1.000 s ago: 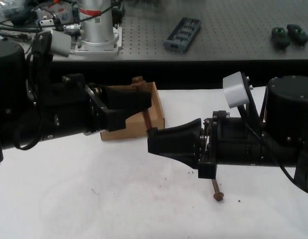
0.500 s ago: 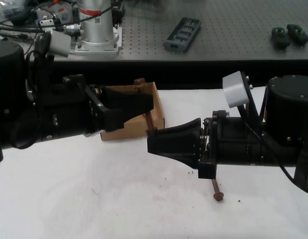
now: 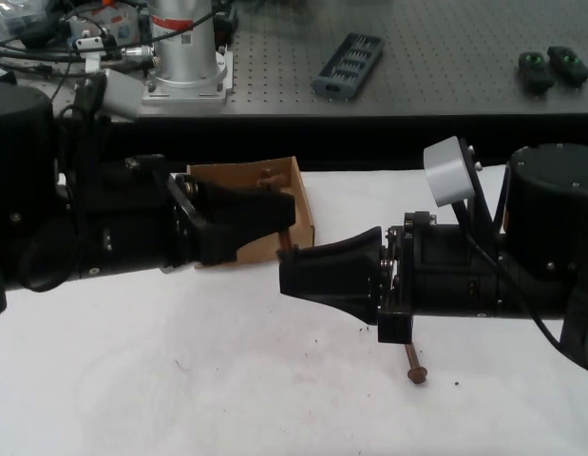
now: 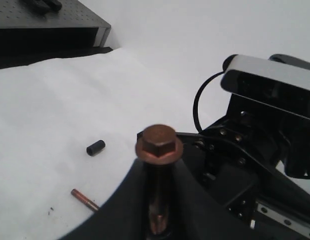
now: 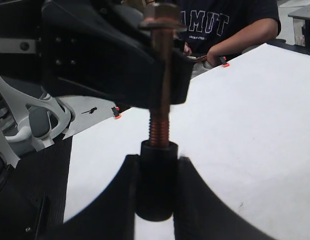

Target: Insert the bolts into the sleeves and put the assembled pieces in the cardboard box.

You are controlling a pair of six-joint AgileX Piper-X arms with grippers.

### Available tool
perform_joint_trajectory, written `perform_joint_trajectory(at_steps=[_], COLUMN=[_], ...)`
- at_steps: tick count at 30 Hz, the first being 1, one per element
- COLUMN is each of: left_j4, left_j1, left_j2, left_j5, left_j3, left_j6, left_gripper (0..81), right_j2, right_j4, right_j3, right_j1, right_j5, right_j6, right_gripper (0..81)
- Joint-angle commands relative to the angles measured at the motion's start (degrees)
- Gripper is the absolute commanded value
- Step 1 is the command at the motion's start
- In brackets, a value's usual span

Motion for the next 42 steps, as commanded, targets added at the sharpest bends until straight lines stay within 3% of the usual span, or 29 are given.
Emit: perform_joint_trajectory(at_steps=[1,12,15,20,21,33,38,42], left_j4=[1.6,1.3,0.9,0.8,0.8,2.0,12.5,23.3], left_j1=[-0.3,-0.3,-0.3,-0.3,-0.3,0.5,1.2,1.2], left_j2=[-0.2,-0.2,-0.2,-0.2,-0.2,-3.4,-9.8,-16.5], left_j5=[2.0,1.6,1.3,-4.1,-5.9,-18.0,-20.1,-26.9], left_j3=[-0.2,-0.2,-0.2,-0.2,-0.2,-4.9,-6.9,-6.9], left_j6=[3.5,9.1,9.9,9.8,9.8,12.3,13.4,14.1], left_gripper=[0.6,0.7,12.2,49.0,53.1,49.8,42.9,41.9], right_j2=[-0.2,-0.2,-0.2,-0.2,-0.4,0.8,7.5,15.8], right_j4=[-2.4,-2.4,-2.4,-2.4,-2.4,1.8,6.6,9.8], right_j3=[-0.7,-0.7,-0.7,-0.7,-0.7,-5.9,-12.7,-22.3], right_j1=[-0.2,-0.2,-0.4,-1.8,-2.1,-3.2,-3.6,-3.8], right_j5=[2.2,2.2,2.2,2.2,2.2,3.6,4.7,7.4], right_j6=[1.9,1.9,1.9,1.9,1.9,-1.3,-2.0,2.0], right_gripper=[2.9,2.9,2.9,2.9,2.9,2.9,2.9,2.9])
